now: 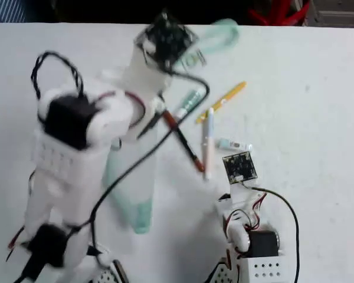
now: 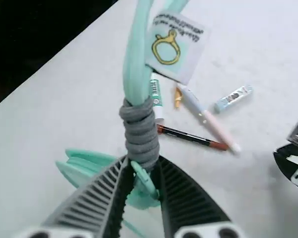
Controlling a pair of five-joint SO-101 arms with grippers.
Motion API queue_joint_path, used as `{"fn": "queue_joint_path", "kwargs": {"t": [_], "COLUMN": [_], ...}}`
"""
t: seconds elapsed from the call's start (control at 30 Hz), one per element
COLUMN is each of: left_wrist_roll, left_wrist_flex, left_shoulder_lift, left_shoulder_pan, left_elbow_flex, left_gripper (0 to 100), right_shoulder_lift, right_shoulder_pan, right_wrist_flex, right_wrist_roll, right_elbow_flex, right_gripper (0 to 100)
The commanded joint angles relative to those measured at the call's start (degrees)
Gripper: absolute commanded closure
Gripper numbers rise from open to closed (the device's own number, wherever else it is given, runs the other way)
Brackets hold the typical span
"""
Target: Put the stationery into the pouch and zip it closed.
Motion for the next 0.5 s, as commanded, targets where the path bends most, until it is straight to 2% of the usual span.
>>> {"fn": "queue_joint_path", "kwargs": {"t": [0.0, 0.1, 0.23, 0.33, 0.47], "left_wrist_roll": [0.00, -0.70, -7.82, -10.11, -10.37], "left_wrist_flex": [0.35, 0.35, 0.35, 0.35, 0.35], "left_shoulder_lift": [-13.23, -21.49, -31.43, -38.73, -46.55], "left_shoulder_pan": [4.88, 5.32, 5.23, 5.23, 5.23], "left_elbow_flex": [10.99, 18.73, 30.68, 38.33, 43.60], "left_gripper": [98, 98, 98, 98, 98], "right_shoulder_lift": [-0.31, -0.31, -0.22, -0.40, -0.40], "right_shoulder_pan": [0.48, 0.48, 0.66, 1.19, 1.45], "right_wrist_flex": [0.13, 0.13, 0.22, -0.31, -10.42], "right_wrist_roll": [-0.18, -0.26, -0.53, 0.00, 4.40], "right_elbow_flex": [0.53, 0.53, 0.53, 0.53, -0.35], "right_gripper": [98.1, 98.1, 98.1, 98.1, 98.1]}}
